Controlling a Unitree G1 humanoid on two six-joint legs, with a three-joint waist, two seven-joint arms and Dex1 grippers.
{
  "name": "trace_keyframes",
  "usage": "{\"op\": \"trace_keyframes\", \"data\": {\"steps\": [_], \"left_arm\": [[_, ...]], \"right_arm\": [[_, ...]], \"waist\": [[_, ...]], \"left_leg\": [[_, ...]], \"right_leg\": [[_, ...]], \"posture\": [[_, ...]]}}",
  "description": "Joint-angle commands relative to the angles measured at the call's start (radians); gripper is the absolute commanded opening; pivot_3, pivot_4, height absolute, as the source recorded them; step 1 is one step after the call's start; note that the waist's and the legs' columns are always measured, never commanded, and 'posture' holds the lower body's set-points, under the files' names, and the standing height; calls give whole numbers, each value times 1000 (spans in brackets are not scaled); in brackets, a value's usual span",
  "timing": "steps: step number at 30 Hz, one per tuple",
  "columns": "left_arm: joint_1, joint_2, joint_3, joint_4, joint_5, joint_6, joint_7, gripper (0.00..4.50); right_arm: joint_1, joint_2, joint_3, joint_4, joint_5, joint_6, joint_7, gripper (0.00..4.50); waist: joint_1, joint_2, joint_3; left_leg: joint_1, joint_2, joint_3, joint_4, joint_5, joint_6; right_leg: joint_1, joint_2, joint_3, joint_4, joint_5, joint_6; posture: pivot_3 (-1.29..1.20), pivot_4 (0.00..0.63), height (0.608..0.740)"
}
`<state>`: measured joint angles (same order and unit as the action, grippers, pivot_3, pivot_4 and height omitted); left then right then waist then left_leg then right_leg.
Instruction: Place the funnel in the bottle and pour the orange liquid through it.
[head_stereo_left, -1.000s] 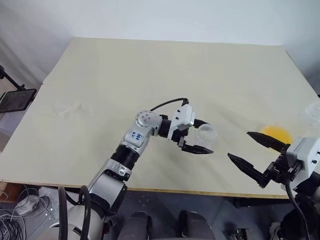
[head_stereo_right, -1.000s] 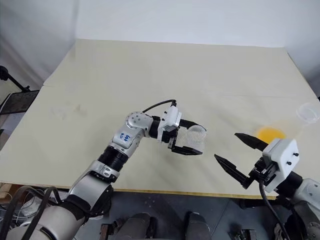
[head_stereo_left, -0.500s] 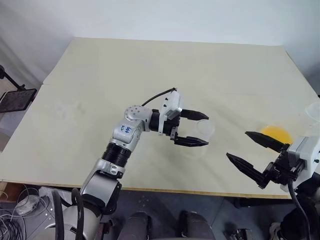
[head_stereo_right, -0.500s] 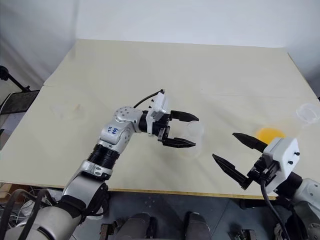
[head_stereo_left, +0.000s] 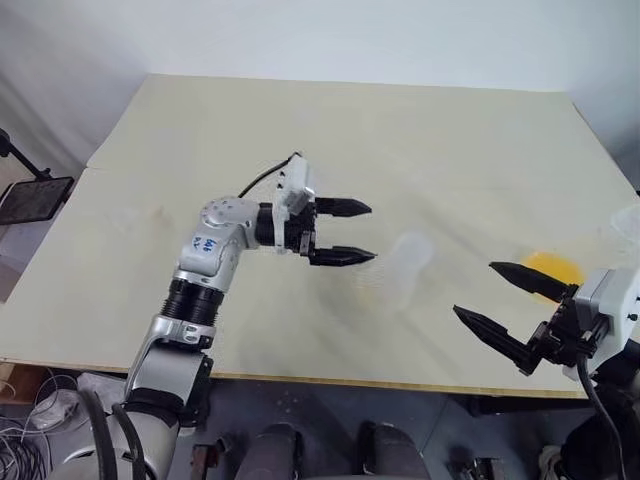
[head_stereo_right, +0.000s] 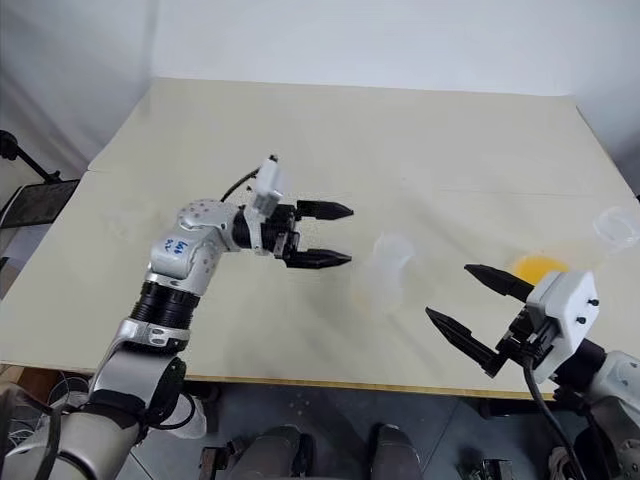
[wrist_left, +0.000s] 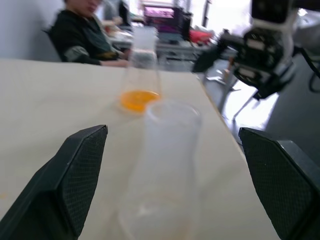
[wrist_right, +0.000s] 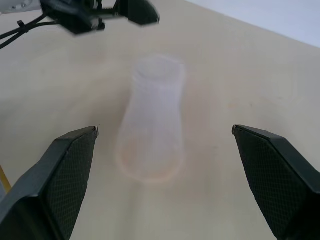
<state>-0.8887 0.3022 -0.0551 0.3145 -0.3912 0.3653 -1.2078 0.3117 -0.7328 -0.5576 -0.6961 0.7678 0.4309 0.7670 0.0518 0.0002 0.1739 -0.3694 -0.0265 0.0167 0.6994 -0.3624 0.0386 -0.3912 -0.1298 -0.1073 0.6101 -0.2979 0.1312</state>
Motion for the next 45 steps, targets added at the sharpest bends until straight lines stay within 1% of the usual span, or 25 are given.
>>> {"op": "trace_keyframes", "data": {"steps": [1,6,8,11,14,20,23,26,31,33,38,42,45], "left_arm": [[-19,28,43,-44,-26,8,35,4467],[-50,53,149,-26,-55,27,161,4467],[-68,74,220,-14,-83,40,224,4467],[-62,136,257,-2,-86,20,215,4467],[-39,205,254,26,-52,-47,178,4467],[-21,261,311,62,-60,-106,230,4467],[-9,276,358,64,-88,-95,270,4467],[-15,261,436,67,-157,-60,333,4467],[2,255,458,44,-204,-18,345,4467],[5,251,490,33,-233,-4,381,4467],[-12,290,570,34,-289,22,460,4467],[-5,319,521,17,-264,15,410,4467],[-23,320,493,-8,-254,-9,405,4467]], "right_arm": [[-27,-17,-13,7,6,-13,14,4500],[-71,-22,14,36,-1,-11,27,4500],[-87,-24,23,48,-5,-11,33,4500],[-105,-28,37,67,-9,-13,48,4500],[-133,-32,61,93,-20,-18,65,4500],[-169,-30,79,116,-29,-16,73,4500],[-175,-28,82,123,-33,-16,80,4500],[-184,-26,89,131,-39,-17,87,4500],[-199,-26,100,140,-44,-16,87,4500],[-205,-26,102,143,-45,-18,86,4500],[-202,-22,102,137,-45,-17,81,4500],[-214,-23,110,145,-47,-18,82,4500],[-224,-26,114,152,-50,-18,86,4500]], "waist": [[-2,0,0],[-2,0,0],[-3,0,0],[-5,0,0],[-7,0,0],[-2,0,0],[-4,0,0],[-5,0,0],[-2,0,0],[-3,0,0],[-13,0,0],[-15,0,0],[-11,0,0]], "left_leg": [[0,0,0,0,0,0],[0,0,0,0,0,0],[0,0,-1,0,0,0],[0,0,-1,0,0,0],[1,0,-1,0,0,0],[0,-1,-2,0,0,0],[0,0,-2,0,0,0],[0,0,-2,0,0,0],[0,-1,-3,0,0,0],[0,-1,-3,0,0,0],[0,0,-3,0,0,-1],[0,-1,-3,0,0,-1],[1,-1,-4,0,0,-1]], "right_leg": [[0,0,0,0,0,0],[0,0,0,1,0,0],[0,0,0,1,0,0],[0,0,0,1,0,0],[0,0,-1,2,0,0],[0,0,-1,2,1,1],[0,0,-1,2,1,1],[0,0,-1,2,1,1],[0,-1,-1,3,1,1],[0,-1,-2,2,1,2],[0,0,-2,3,1,2],[0,0,-2,3,1,2],[0,-1,-2,3,1,2]], "posture": [[0,150,740],[0,150,740],[0,150,740],[0,150,740],[0,150,740],[0,150,740],[0,150,740],[0,150,740],[0,150,740],[0,150,740],[0,150,740],[0,150,740],[0,150,740]]}}
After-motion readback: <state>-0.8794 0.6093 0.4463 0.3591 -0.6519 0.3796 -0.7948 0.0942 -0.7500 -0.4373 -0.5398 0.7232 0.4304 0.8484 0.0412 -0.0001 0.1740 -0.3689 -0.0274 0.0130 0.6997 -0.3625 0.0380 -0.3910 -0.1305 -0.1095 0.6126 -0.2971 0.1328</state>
